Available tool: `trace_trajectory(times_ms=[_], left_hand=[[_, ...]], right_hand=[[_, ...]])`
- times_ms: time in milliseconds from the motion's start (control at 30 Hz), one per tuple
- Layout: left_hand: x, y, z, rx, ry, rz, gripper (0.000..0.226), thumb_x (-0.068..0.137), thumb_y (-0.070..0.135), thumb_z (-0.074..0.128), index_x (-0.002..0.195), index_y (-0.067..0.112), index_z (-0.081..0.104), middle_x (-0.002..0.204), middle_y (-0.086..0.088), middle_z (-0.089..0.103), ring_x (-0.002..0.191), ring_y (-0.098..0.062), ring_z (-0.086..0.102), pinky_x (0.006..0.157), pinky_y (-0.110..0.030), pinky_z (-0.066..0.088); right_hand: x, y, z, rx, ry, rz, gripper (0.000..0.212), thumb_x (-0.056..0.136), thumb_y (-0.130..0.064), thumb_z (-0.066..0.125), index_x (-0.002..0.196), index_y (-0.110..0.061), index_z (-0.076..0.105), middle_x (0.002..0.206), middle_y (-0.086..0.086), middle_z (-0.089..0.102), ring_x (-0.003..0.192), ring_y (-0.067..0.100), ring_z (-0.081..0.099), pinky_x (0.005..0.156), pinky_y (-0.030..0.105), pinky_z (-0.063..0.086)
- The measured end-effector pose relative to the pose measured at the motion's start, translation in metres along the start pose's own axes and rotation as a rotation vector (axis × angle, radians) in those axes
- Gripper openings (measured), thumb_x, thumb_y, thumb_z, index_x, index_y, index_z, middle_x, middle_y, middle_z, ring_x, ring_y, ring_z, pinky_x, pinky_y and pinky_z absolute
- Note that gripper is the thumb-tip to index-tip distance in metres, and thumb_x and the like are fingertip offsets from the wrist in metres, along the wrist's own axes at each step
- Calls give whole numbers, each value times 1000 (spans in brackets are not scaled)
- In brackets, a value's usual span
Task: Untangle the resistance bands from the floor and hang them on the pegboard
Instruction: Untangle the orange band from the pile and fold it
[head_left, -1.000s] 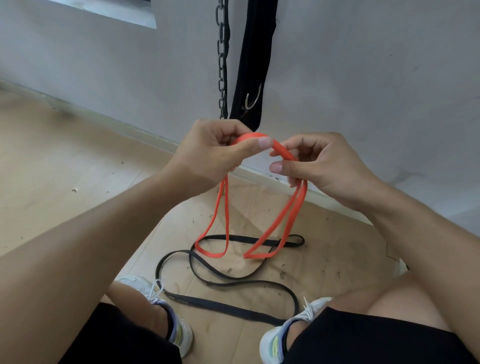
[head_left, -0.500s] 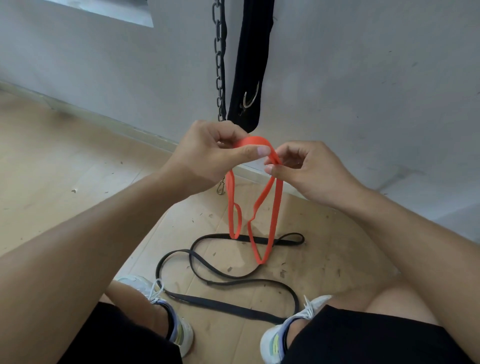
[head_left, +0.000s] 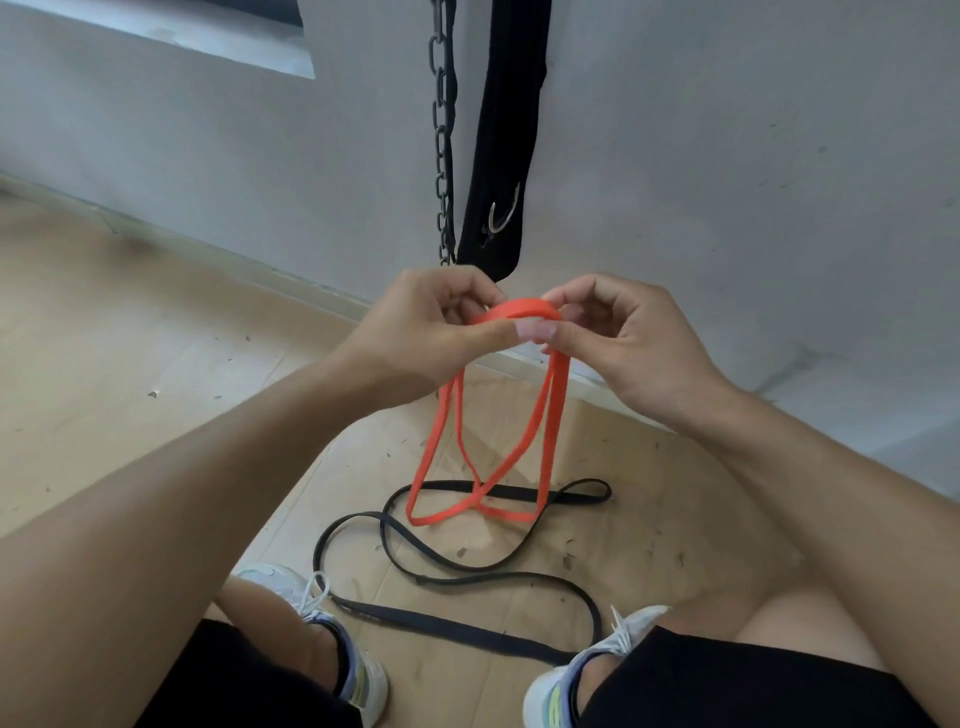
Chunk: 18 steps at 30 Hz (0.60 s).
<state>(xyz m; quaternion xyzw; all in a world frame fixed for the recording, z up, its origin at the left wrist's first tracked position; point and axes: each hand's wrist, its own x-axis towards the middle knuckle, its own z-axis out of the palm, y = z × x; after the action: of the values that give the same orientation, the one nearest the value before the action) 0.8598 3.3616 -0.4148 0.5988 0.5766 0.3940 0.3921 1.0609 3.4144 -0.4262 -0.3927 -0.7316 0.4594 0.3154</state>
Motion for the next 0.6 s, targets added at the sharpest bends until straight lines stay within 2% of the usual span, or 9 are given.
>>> trace_trajectory(times_ms=[67, 100, 200, 300, 400, 467, 500, 533, 600], left_hand=[[0, 0, 2, -26, -29, -10, 41, 75, 50, 84, 85, 12, 74, 85, -27, 66, 67, -21, 51, 63, -36, 39], [0, -1, 2, -50, -31, -14, 44, 74, 52, 83, 83, 11, 73, 84, -28, 64, 68, -23, 50, 64, -38, 37], [1, -4, 1, -135, -44, -28, 43, 72, 49, 81, 78, 9, 67, 76, -21, 59, 71, -24, 48, 68, -41, 36], [2, -6, 2, -156, -48, -34, 22, 76, 29, 78, 73, 16, 61, 72, -10, 53, 73, -25, 47, 70, -41, 36], [5, -8, 1, -181, 31, -50, 17, 76, 16, 68, 68, 15, 53, 65, -3, 55, 71, -21, 55, 70, -32, 42], [8, -8, -5, -223, 115, -78, 20, 78, 11, 62, 64, 15, 48, 60, 5, 56, 67, -10, 59, 68, -21, 47], [10, -8, -7, -235, 157, -93, 22, 79, 10, 62, 63, 15, 46, 58, 8, 54, 65, -8, 59, 69, -22, 49], [12, -10, -10, -241, 189, -103, 23, 78, 12, 62, 63, 14, 45, 57, 7, 54, 65, -9, 59, 72, -26, 52], [15, -15, -14, -210, 216, -126, 34, 78, 20, 73, 62, 14, 44, 63, -5, 54, 71, -18, 62, 79, -39, 56]], right_hand=[[-2, -3, 3, -28, -15, -37, 16, 80, -45, 80, 93, -35, 76, 85, 6, 73, 83, 32, 71, 79, 54, 60], [-3, -2, 4, -43, -34, -39, 16, 81, -44, 81, 94, -34, 76, 83, 5, 72, 82, 31, 69, 77, 52, 60], [0, 6, 4, -64, -107, 1, 10, 88, -25, 83, 91, -30, 75, 83, 7, 70, 84, 32, 68, 81, 49, 60], [5, 17, 5, -97, -271, 101, 4, 92, -18, 77, 90, -20, 75, 91, 14, 73, 89, 31, 72, 92, 49, 59], [11, 31, 8, -246, -363, 172, 12, 87, -25, 75, 88, -14, 71, 91, 13, 73, 90, 33, 70, 90, 57, 56], [15, 39, 8, -344, -390, 192, 14, 84, -26, 74, 85, -14, 68, 87, 10, 72, 86, 32, 70, 86, 58, 57], [17, 42, 7, -368, -395, 201, 11, 84, -24, 75, 83, -15, 68, 85, 7, 72, 85, 30, 71, 86, 57, 57], [19, 44, 6, -375, -395, 212, 9, 84, -22, 76, 83, -17, 69, 84, 4, 73, 85, 27, 72, 86, 55, 58], [24, 47, 2, -376, -404, 223, 9, 83, -19, 77, 83, -22, 69, 82, -3, 72, 83, 21, 72, 85, 50, 60]])
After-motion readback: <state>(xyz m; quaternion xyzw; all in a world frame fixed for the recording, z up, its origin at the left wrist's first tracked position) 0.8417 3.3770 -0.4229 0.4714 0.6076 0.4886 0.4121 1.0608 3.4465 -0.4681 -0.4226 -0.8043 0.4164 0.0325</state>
